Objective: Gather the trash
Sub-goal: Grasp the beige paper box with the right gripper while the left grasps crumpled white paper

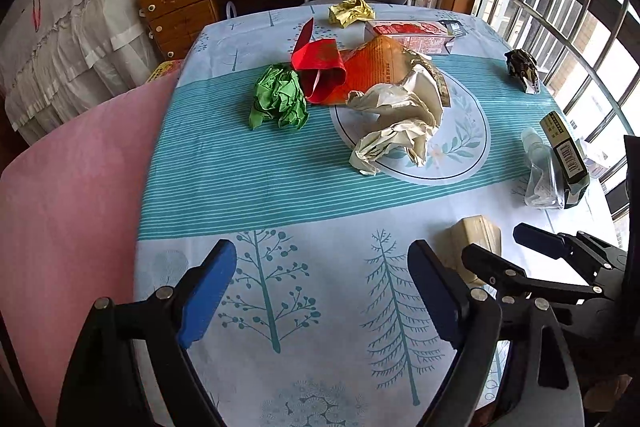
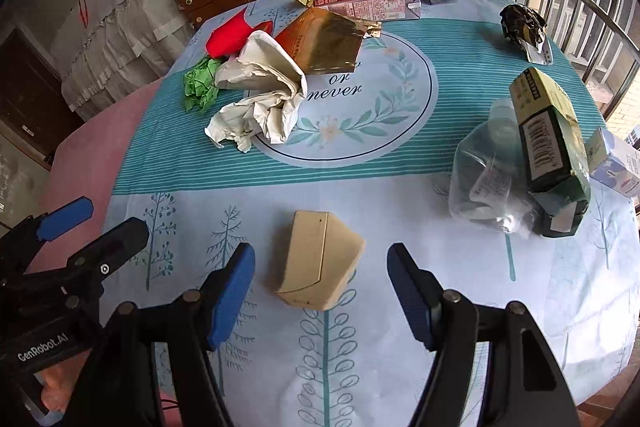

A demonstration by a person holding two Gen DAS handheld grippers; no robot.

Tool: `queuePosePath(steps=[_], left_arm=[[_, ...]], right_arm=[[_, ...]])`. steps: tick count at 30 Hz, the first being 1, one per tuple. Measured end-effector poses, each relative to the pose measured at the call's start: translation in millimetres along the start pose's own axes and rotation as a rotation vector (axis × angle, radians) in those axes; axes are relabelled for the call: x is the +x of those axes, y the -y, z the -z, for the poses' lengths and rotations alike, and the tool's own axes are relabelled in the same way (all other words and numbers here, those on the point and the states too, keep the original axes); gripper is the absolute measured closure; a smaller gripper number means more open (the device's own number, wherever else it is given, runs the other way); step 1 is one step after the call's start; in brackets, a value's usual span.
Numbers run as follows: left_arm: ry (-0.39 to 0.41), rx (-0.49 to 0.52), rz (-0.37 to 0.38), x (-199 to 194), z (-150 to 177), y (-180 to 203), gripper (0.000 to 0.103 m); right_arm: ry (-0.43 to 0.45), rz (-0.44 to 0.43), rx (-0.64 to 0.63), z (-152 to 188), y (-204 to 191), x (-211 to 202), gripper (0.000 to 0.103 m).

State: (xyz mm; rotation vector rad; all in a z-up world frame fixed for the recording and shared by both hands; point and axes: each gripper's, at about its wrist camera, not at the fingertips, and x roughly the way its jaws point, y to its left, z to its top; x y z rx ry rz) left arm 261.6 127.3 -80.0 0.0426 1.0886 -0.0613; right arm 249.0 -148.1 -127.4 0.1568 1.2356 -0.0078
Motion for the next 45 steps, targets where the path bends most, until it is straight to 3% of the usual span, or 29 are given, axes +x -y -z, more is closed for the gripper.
queuePosePath(steps=[2, 3, 4, 5, 12, 19, 26, 28, 30, 31, 38, 39, 45], left_arm=[[-0.007, 0.017, 0.031, 5.3, -10.9, -5.5, 0.017], [-0.010, 0.025, 0.048, 8.4, -17.5, -8.3, 0.017], [-0.013, 0.036, 0.063, 11.2, -23.7, -9.8, 0.017], [-0.015, 0.048, 0.075, 14.1, -29.6, -10.5, 0.017], [-0.018, 0.233, 0.166, 29.2, -68.4, 7.7, 0.017], [-0.020, 0.555, 0.146, 54.8, -92.7, 44.5, 0.017], [-0.080, 0.746, 0.148, 92.2, -89.8, 80.0, 0.017], [-0.110, 0.753, 0.149, 104.4, -89.7, 83.4, 0.017], [-0.136, 0.734, 0.164, 112.5, -90.3, 84.3, 0.031], [-0.154, 0.724, 0.168, 116.4, -90.4, 83.7, 0.046], [-0.160, 0.627, 0.168, 112.0, -86.9, 75.7, 0.062], [-0.159, 0.618, 0.165, 108.9, -84.2, 74.6, 0.074], [-0.128, 0.546, 0.129, 75.2, -67.0, 76.2, 0.075]], right_arm=[[-0.033, 0.052, -0.001, -0.1, -7.1, 12.2, 0.034], [-0.043, 0.077, -0.003, -0.2, -8.3, 16.6, 0.040], [-0.049, 0.097, -0.002, -0.2, -10.1, 19.4, 0.054], [-0.047, 0.112, -0.001, -0.3, -11.4, 20.1, 0.055], [-0.051, 0.109, 0.049, -11.1, -5.0, 15.5, 0.056], [-0.013, 0.098, 0.152, -28.4, 12.0, 4.4, 0.056], [-0.017, 0.106, 0.225, -28.1, 25.8, 7.1, 0.056], [-0.021, 0.107, 0.240, -26.4, 29.9, 8.3, 0.056], [-0.022, 0.106, 0.247, -24.9, 32.2, 8.7, 0.056], [-0.022, 0.104, 0.246, -23.7, 32.4, 8.5, 0.056], [-0.018, 0.084, 0.229, -21.3, 32.5, 6.3, 0.056], [-0.015, 0.079, 0.223, -20.8, 32.0, 4.8, 0.056], [0.019, 0.037, 0.163, -13.4, 28.2, -14.3, 0.056]])
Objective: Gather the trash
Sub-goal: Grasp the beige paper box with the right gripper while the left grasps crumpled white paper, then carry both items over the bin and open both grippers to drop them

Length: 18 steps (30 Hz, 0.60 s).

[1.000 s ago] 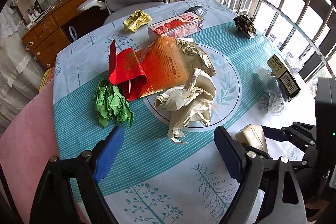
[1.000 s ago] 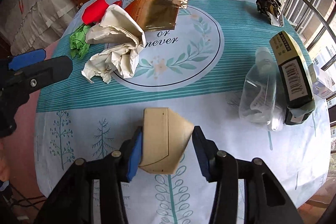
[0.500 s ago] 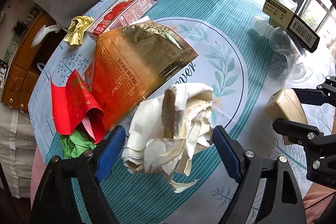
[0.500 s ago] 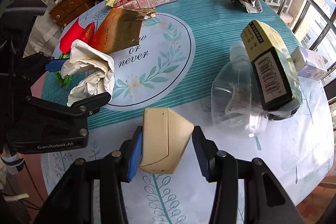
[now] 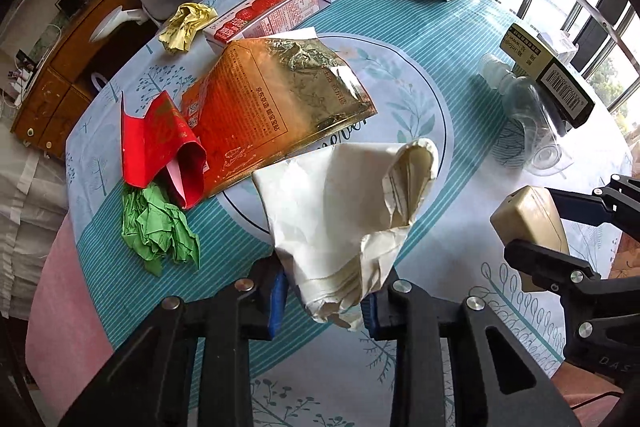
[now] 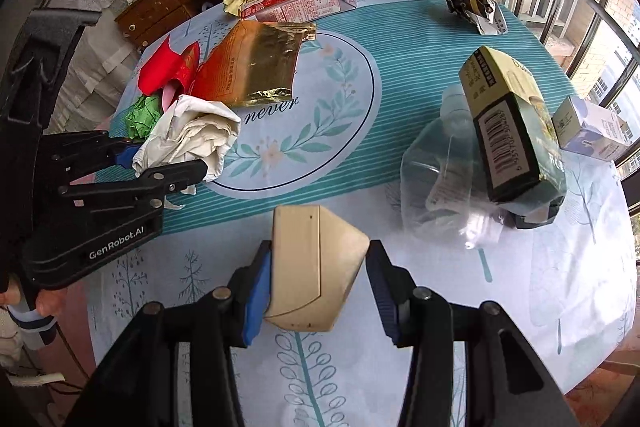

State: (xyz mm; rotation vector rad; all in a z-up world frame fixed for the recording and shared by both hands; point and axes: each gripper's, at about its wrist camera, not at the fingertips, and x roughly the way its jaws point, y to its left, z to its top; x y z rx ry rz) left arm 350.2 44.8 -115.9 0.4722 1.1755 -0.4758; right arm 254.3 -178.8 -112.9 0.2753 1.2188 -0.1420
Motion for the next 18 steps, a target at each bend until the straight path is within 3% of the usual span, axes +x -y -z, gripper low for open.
queuePosePath(steps=[10, 14, 18], left_arm=[[0.059, -0.188, -0.082, -74.9, 60.5, 72.7, 0.075], [0.091, -0.294, -0.069, -96.4, 95.0, 115.6, 0.075], [0.100, -0.407, 0.009, -109.8, 138.6, 157.4, 0.075]], right_arm=[[0.052, -0.116, -0.166, 55.3, 19.3, -62.8, 0.056], [0.063, -0.141, -0.242, 92.2, 38.0, -90.2, 0.056], [0.048, -0.154, -0.274, 132.0, 60.4, -109.0, 0.056]])
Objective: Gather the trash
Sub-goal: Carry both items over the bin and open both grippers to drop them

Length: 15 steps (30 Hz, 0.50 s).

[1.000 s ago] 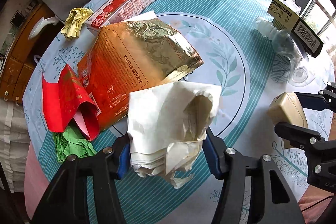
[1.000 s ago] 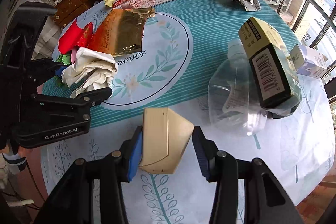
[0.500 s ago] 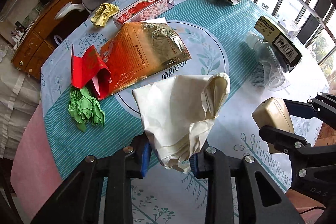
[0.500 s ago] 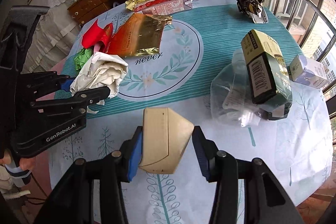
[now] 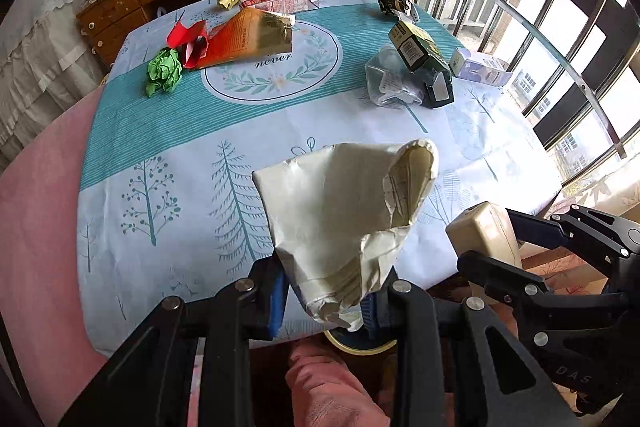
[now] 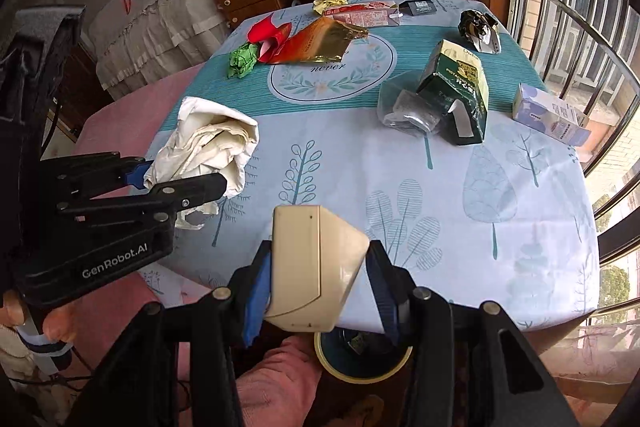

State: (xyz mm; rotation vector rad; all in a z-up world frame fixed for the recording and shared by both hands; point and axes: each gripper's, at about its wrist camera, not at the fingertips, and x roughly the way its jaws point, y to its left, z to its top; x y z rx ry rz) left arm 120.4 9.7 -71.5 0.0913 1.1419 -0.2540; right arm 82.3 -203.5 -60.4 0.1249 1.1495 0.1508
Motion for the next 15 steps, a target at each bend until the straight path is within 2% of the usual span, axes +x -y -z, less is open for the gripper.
queuePosePath(steps=[3, 7, 11, 15], left_arm=[[-0.021, -0.056, 0.054, -6.8, 35.3, 12.6, 0.075], [-0.061, -0.067, 0.070, -7.0, 70.6, 29.7, 0.075], [-0.100, -0.083, 0.082, 9.0, 97.5, 39.2, 0.075], [-0.136, -0.108, 0.096, 48.2, 125.1, 46.0, 0.075]], right_arm=[[-0.024, -0.013, 0.011, 30.4, 6.7, -11.4, 0.056], [-0.065, -0.027, 0.028, 66.6, 14.3, -9.3, 0.056], [-0.149, -0.031, 0.094, 106.6, 27.9, 18.9, 0.056], [-0.222, -0.015, 0.163, 141.3, 41.4, 64.9, 0.056]])
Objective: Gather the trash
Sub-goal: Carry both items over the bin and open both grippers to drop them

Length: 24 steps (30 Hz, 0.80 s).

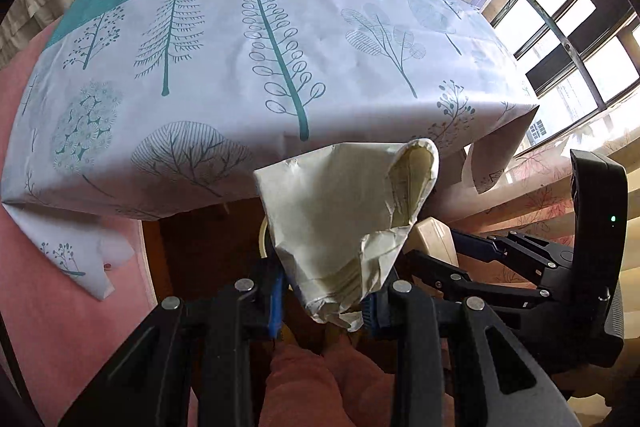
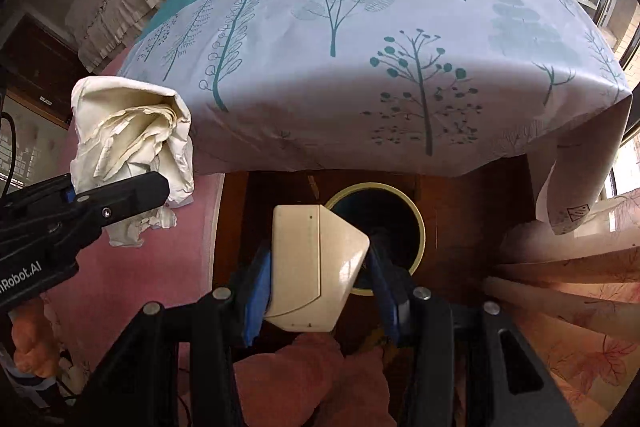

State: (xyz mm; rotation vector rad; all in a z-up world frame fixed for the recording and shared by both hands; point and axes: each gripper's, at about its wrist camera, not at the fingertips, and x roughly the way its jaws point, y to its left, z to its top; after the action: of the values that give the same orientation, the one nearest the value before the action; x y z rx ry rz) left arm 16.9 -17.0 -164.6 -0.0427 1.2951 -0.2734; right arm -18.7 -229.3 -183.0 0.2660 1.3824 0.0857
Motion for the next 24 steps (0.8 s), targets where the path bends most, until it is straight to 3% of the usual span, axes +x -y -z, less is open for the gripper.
queuePosePath(steps=[11, 12, 14, 16, 24], left_arm=[[-0.016, 0.102, -0.048, 156.0, 39.3, -7.2, 0.071], [-0.015, 0.104, -0.048, 164.7, 39.4, -9.7, 0.068], [-0.010, 0.104, -0.053, 179.1, 39.9, -12.1, 0.039], [-0.001, 0.097, -0.062, 188.2, 42.8, -16.0, 0.028], [0.022, 0.057, -0.086, 185.6, 60.1, -27.2, 0.015]], right_arm=[[-0.044, 0.090, 0.142, 11.7, 58.0, 166.2, 0.056], [-0.046, 0.097, 0.155, 11.7, 63.0, 177.0, 0.055], [-0.038, 0.105, 0.172, 10.2, 70.5, 193.0, 0.045], [-0.017, 0.102, 0.182, 9.8, 77.5, 202.2, 0.034], [0.017, 0.111, 0.217, 9.7, 79.5, 198.9, 0.034]])
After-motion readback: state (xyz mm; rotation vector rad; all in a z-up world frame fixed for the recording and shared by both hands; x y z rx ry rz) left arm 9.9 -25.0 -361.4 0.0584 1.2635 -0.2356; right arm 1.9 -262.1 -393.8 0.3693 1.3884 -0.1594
